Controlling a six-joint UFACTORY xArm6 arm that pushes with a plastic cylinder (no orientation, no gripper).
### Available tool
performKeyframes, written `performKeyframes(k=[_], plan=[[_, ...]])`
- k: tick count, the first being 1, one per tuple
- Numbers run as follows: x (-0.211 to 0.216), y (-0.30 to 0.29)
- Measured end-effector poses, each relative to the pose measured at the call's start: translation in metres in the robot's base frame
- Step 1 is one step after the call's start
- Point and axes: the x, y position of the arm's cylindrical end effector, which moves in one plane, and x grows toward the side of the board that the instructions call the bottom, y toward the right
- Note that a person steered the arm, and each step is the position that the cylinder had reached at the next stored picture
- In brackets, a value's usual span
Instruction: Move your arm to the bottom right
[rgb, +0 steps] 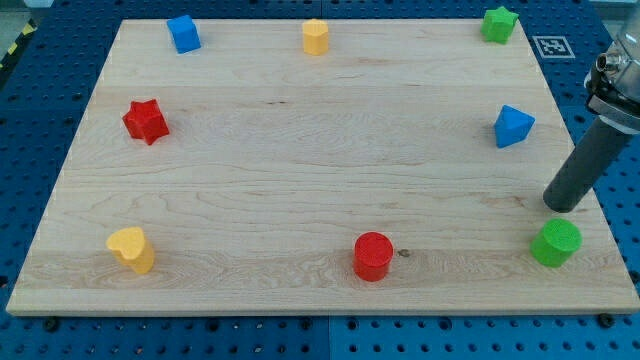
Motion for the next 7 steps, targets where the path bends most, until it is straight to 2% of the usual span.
performKeyframes(k=[3,5,6,7], plan=[[0.022,0.046],[0.060,0.046],[0.061,0.046],[0.081,0.038]])
